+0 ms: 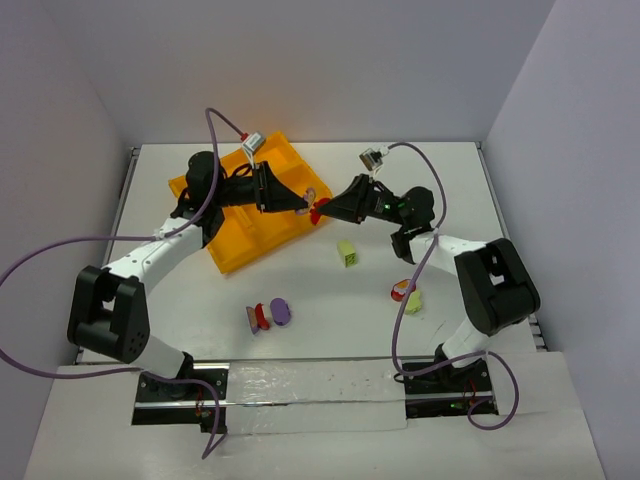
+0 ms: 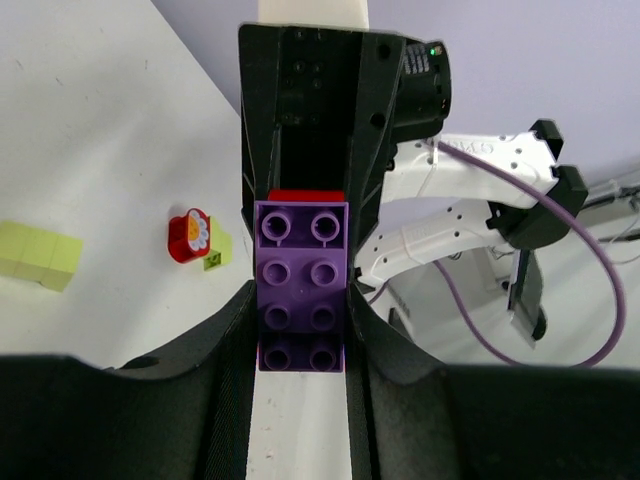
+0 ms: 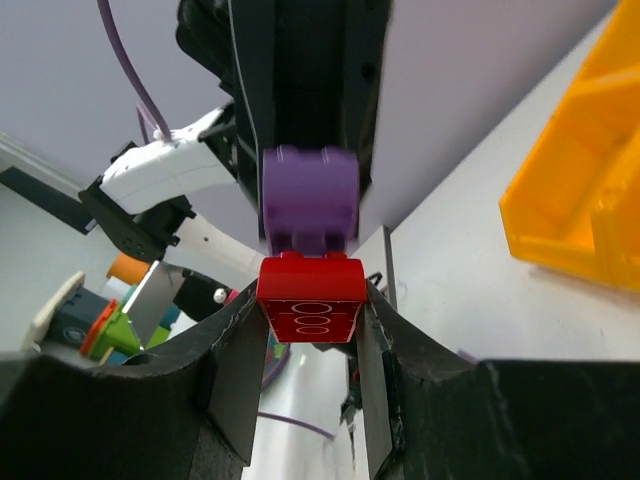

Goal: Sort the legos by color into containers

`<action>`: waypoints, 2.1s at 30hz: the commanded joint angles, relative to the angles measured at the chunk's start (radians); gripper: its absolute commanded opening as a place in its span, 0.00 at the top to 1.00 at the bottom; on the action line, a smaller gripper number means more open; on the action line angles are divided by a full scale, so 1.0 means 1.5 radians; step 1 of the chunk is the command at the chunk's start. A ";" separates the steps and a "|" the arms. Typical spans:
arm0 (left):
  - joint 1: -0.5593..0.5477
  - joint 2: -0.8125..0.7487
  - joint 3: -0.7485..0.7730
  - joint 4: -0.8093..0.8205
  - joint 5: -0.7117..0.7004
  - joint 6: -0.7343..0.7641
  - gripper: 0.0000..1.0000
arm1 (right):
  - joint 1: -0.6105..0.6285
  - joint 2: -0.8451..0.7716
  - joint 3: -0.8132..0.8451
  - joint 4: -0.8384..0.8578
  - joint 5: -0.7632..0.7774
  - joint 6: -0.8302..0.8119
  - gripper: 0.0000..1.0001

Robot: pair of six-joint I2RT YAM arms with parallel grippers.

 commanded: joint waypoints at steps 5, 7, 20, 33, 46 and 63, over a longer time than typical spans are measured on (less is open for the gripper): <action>0.080 -0.072 0.006 -0.034 -0.046 0.026 1.00 | -0.068 -0.039 -0.122 0.036 -0.005 -0.031 1.00; 0.085 -0.076 0.025 -0.097 -0.105 0.079 1.00 | -0.082 -0.053 -0.142 -0.002 0.005 -0.052 1.00; 0.044 0.068 0.224 -0.577 -0.708 0.190 1.00 | -0.064 -0.324 0.016 -0.881 0.509 -0.542 1.00; -0.003 0.200 0.251 -0.548 -0.787 0.153 1.00 | -0.064 -0.381 0.025 -0.943 0.572 -0.582 1.00; -0.025 0.173 0.243 -0.541 -0.775 0.162 0.28 | -0.030 -0.356 0.070 -0.953 0.603 -0.598 0.98; -0.051 -0.099 0.156 -0.635 -0.860 0.176 0.28 | 0.125 -0.012 0.389 -0.956 0.689 -0.649 0.92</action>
